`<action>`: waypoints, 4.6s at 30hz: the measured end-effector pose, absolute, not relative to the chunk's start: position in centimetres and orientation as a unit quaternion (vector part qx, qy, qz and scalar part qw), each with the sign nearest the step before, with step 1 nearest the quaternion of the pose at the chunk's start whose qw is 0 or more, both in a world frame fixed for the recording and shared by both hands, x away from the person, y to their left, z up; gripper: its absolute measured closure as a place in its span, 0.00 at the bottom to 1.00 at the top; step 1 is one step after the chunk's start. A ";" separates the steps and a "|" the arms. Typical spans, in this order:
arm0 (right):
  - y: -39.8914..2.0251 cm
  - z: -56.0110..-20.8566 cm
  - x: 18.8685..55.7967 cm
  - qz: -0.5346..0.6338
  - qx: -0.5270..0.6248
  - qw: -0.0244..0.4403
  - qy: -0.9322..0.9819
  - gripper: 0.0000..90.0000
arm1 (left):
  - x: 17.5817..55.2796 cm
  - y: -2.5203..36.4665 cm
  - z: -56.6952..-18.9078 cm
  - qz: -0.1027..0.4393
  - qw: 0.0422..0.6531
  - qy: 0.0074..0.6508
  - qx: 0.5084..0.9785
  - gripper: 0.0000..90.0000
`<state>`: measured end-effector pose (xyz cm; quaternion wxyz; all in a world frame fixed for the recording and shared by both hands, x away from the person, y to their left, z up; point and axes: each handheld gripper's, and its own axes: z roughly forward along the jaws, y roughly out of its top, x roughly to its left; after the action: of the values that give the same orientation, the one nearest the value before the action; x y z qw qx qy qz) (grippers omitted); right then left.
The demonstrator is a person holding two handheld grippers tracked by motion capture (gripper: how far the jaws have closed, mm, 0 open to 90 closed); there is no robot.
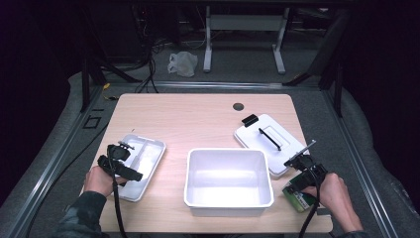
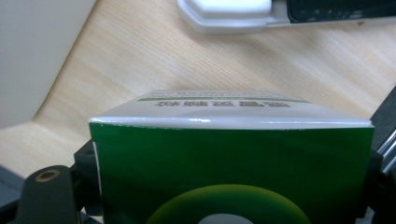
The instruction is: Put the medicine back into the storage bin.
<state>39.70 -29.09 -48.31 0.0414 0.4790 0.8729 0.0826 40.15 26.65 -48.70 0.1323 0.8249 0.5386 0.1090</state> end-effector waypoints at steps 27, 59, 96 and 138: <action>-28.3 -43.8 38.8 0.105 0.395 0.058 0.911 0.18 | 40.0 26.2 -48.5 0.115 0.125 0.521 0.836 0.00; -27.4 -36.2 39.0 0.113 0.295 0.081 0.945 0.18 | 40.1 25.6 -48.5 0.114 0.128 0.513 0.841 0.00; -18.7 -31.7 39.0 0.145 0.139 0.079 0.976 0.18 | 40.1 25.6 -48.5 0.109 0.132 0.508 0.844 0.00; -10.9 -43.7 41.5 0.053 0.022 0.020 0.998 0.18 | 40.3 25.5 -48.8 0.106 0.131 0.500 0.849 0.00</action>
<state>41.49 -10.85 -43.70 0.0196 0.0221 0.9982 0.0526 40.26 25.46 -48.79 0.1309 0.8494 0.5002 0.1059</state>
